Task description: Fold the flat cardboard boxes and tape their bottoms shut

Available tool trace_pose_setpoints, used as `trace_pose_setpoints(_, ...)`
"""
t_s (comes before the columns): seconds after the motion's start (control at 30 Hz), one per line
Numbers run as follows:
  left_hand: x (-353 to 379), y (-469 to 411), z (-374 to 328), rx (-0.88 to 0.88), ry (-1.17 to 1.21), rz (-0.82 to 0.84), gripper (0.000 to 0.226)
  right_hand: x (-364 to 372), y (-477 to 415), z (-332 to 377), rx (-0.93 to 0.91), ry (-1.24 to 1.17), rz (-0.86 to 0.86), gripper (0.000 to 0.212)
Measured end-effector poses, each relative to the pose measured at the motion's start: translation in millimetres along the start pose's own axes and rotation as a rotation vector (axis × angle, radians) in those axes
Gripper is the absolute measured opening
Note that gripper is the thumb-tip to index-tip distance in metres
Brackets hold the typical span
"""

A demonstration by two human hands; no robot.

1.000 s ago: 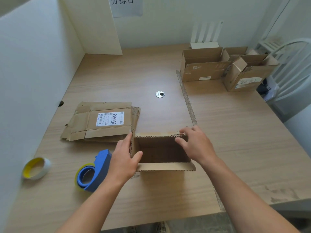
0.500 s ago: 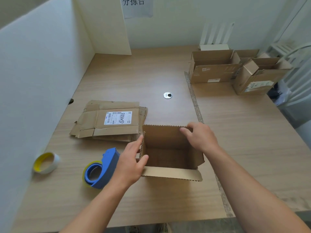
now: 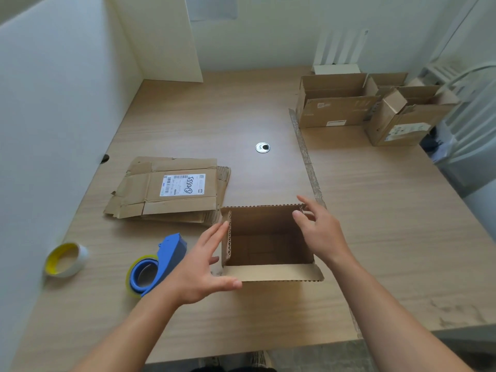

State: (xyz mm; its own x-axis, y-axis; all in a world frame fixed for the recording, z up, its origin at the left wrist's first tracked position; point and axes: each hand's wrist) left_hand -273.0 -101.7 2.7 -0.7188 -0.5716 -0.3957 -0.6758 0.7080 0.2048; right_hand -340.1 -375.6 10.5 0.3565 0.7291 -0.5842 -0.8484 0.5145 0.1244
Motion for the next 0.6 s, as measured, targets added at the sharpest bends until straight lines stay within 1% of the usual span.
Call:
trace_pose_setpoints(0.03, -1, 0, 1, 0.008, -0.058, 0.019, 0.12, 0, 1, 0, 0.008, -0.025, 0.004, 0.037)
trace_pose_setpoints(0.1, 0, -2, 1, 0.018, -0.058, -0.027, 0.112, -1, 0, 0, 0.017, -0.055, -0.009, 0.032)
trace_pose_setpoints(0.2, 6, -5, 2, 0.08, -0.021, -0.153, 0.08, -3, -4, 0, 0.044, -0.113, 0.011, 0.029)
trace_pose_setpoints(0.27, 10, -9, 1, 0.089, -0.059, -0.227, 0.068, -4, -6, -2, 0.056, -0.16, 0.047, 0.027)
trace_pose_setpoints(0.37, 14, -14, -2, 0.051, -0.119, -0.297, 0.069, -6, -9, -5, 0.057, -0.2, 0.07, 0.026)
trace_pose_setpoints(0.4, 14, -14, -4, 0.049, -0.16, -0.283, 0.066, -7, -9, -6, 0.06, -0.21, 0.072, 0.025)
trace_pose_setpoints(0.5, 10, -17, -11, 0.011, -0.292, -0.158, 0.049, -7, -11, -8, 0.058, -0.23, 0.079, 0.026)
trace_pose_setpoints(0.6, -3, -21, -9, -0.034, -0.363, -0.093, 0.043, -6, -12, -13, 0.051, -0.223, 0.077, 0.026)
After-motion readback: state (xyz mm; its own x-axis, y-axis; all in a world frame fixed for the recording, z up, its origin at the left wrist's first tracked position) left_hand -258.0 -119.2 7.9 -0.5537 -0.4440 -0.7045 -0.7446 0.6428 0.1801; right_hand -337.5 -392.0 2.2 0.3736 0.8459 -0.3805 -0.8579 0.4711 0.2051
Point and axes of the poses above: each hand's wrist, its own y-axis away from the middle knuckle, its own x-axis out of the palm, z = x × y, and after that the axes turned 6 degrees about y, right-handed
